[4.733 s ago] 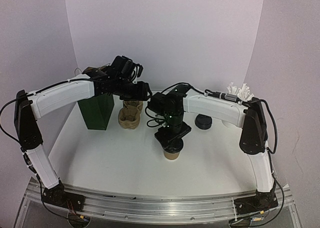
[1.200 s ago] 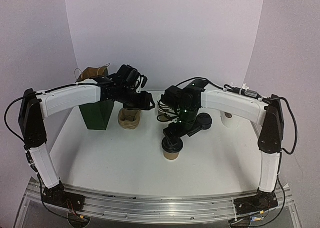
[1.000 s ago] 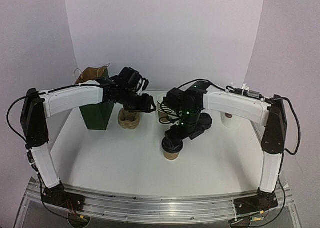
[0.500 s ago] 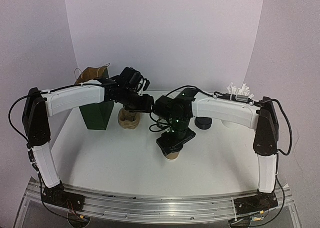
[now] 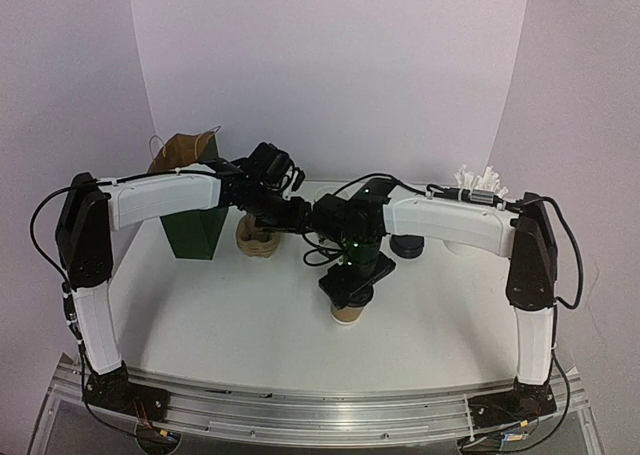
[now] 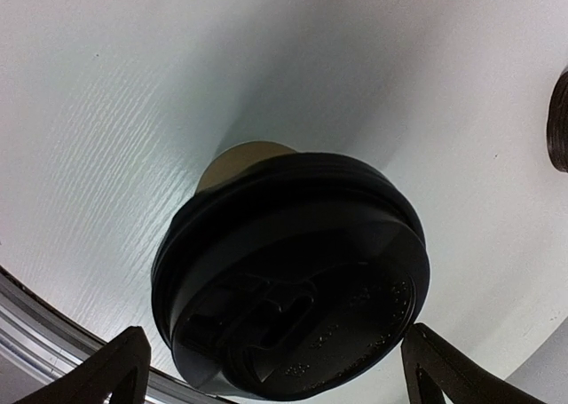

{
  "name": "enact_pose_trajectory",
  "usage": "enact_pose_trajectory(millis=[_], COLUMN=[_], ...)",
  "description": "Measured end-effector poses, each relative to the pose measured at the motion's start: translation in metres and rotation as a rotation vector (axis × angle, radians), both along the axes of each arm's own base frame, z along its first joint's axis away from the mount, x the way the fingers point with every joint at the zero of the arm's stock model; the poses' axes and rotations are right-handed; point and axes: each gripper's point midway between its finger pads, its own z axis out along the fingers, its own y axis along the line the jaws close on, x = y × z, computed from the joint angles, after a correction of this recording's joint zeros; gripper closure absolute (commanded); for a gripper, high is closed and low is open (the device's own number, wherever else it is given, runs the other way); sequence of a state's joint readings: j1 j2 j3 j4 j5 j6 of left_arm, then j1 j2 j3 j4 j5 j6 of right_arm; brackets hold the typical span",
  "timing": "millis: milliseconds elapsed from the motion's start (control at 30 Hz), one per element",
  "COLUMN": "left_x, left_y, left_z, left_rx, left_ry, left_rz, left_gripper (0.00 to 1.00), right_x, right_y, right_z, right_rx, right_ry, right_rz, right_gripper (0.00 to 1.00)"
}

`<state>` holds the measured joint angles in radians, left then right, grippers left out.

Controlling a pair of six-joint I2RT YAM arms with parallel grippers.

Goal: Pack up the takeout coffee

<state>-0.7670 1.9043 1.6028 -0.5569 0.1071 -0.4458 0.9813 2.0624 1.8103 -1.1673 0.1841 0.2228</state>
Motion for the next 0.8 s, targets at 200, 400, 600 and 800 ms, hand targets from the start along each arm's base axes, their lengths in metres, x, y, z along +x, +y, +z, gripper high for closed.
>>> enact_pose_trajectory(millis=[200, 400, 600, 800], left_x=[-0.001, 0.0, 0.0, 0.0], left_y=[-0.001, -0.001, -0.001, -0.001], left_z=[-0.001, -0.001, -0.001, -0.001], left_rx=[-0.001, -0.001, -0.001, 0.0], left_ry=[0.004, 0.004, 0.004, 0.004], left_rz=[-0.003, -0.003, -0.003, -0.003], left_gripper=[0.39, 0.39, 0.39, 0.39], right_x=[0.0, 0.0, 0.005, 0.007], right_y=[0.003, 0.012, 0.02, 0.028], right_z=[0.002, 0.012, 0.024, 0.038], right_rx=[0.012, 0.051, 0.089, 0.138], right_ry=[0.004, 0.005, -0.014, -0.018], right_rz=[0.007, 0.014, 0.011, -0.062], right_gripper=[0.02, 0.02, 0.02, 0.02])
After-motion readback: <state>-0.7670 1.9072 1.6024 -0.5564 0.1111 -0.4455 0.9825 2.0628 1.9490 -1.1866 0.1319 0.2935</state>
